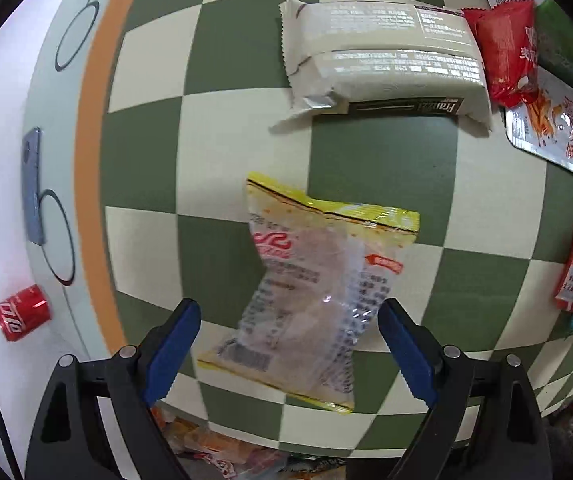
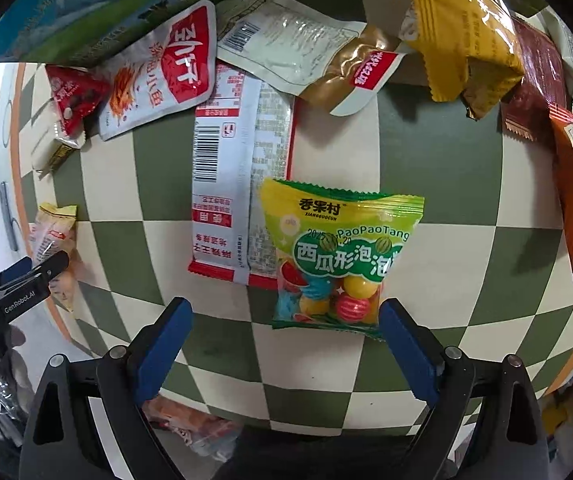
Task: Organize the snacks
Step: 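Grasp the clear bread bag with the left tool while the right tool grasps the green candy bag, then lower both bags into the box and open both tools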
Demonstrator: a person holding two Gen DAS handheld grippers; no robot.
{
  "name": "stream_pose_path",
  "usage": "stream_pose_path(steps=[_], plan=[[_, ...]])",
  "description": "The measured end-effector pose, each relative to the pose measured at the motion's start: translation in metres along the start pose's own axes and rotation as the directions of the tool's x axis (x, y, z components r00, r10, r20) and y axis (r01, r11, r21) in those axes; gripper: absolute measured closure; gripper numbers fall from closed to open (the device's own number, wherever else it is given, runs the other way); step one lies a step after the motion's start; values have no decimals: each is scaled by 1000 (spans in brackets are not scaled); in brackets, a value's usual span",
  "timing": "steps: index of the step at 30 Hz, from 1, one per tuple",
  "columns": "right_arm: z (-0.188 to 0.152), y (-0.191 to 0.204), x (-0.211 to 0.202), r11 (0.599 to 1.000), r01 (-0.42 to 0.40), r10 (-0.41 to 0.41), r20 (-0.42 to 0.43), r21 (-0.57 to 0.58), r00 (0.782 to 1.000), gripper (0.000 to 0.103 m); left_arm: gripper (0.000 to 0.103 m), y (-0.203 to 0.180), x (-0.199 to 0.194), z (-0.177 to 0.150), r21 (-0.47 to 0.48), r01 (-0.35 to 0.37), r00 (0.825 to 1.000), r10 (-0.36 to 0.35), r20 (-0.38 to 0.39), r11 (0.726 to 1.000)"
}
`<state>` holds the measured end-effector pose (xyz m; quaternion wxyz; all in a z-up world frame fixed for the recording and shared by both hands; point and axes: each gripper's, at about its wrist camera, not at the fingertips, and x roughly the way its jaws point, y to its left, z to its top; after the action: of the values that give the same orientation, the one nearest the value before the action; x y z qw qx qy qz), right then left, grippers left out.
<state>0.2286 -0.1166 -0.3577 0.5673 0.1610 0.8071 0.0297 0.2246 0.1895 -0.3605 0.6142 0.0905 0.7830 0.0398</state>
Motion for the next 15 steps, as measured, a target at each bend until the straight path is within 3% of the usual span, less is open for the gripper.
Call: stream_pose_path(steps=[2,4,8,10,15], plan=[[1,-1,3,1000,11,-11,-4,6,1000,7,44,-1,-1,-3,-25,32,999,-33,-2,999],[2,-4,7,1000,11,-11,-7,21,1000,8,54,-2,-3,-7,-62,64,998,-65,-7,996],[4,-13,13,999,29,-29,2,44,1000,27,57,-8,-9,-17,-113,102,995,-101,10,988],[3,-16,15,998,48,-48,14,49,999,43,58,-15,-11,-24,-123,106,994,-104,21,987],[-4,-21,12,998,38,-40,59,45,997,48,59,-36,-18,-44,-139,134,991,-129,46,981]])
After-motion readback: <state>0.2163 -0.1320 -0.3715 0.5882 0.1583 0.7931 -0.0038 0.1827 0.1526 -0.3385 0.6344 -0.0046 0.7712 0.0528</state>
